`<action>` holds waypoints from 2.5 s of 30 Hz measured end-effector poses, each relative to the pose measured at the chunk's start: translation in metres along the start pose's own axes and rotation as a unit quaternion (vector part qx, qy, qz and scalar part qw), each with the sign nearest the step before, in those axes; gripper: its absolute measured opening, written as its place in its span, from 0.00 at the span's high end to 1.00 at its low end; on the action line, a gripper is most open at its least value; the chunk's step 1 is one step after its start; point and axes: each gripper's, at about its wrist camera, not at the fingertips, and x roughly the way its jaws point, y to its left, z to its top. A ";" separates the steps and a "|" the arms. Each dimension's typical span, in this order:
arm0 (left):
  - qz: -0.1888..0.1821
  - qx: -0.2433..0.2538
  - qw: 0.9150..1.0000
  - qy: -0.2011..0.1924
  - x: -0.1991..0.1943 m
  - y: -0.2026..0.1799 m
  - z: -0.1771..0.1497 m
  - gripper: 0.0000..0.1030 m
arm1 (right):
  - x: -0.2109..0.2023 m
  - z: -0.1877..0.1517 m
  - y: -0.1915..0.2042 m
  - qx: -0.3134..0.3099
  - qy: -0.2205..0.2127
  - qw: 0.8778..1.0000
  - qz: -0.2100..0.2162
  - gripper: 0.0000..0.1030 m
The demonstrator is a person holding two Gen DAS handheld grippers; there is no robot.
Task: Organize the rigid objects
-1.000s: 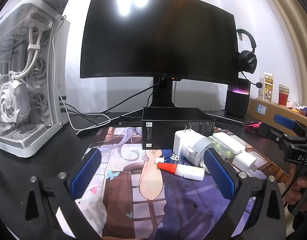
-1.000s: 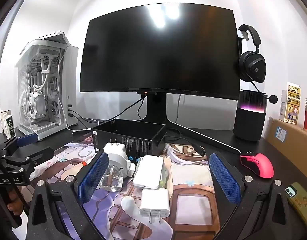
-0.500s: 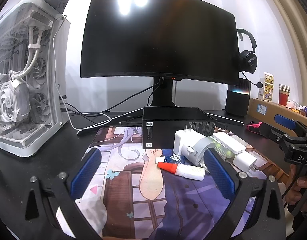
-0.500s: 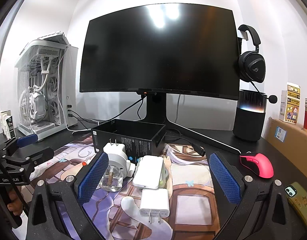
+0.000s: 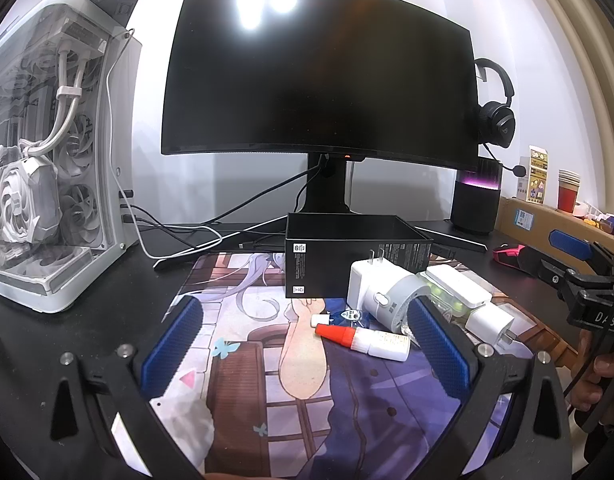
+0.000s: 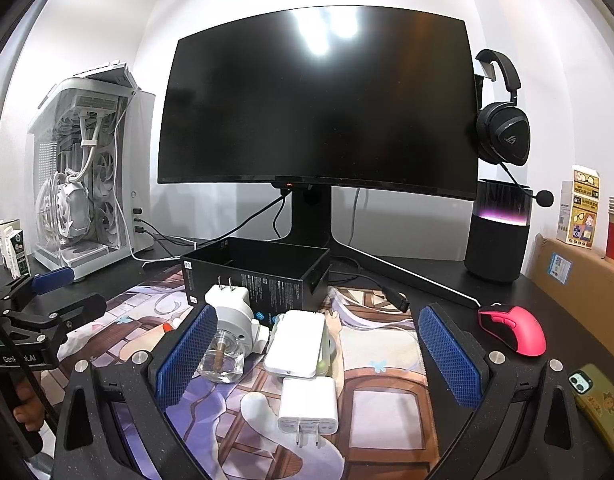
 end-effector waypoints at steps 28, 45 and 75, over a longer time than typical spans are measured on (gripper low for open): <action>-0.004 -0.008 1.000 0.000 0.001 0.001 -0.002 0.00 | 0.002 0.000 0.001 0.001 0.000 1.000 -0.003 0.00; -0.032 -0.019 0.998 0.044 0.012 0.002 0.010 0.01 | -0.008 0.018 -0.013 0.019 -0.018 1.000 0.014 0.00; -0.051 -0.019 0.957 0.285 0.121 -0.034 0.006 0.09 | 0.068 -0.001 -0.017 -0.032 0.221 0.972 0.070 0.00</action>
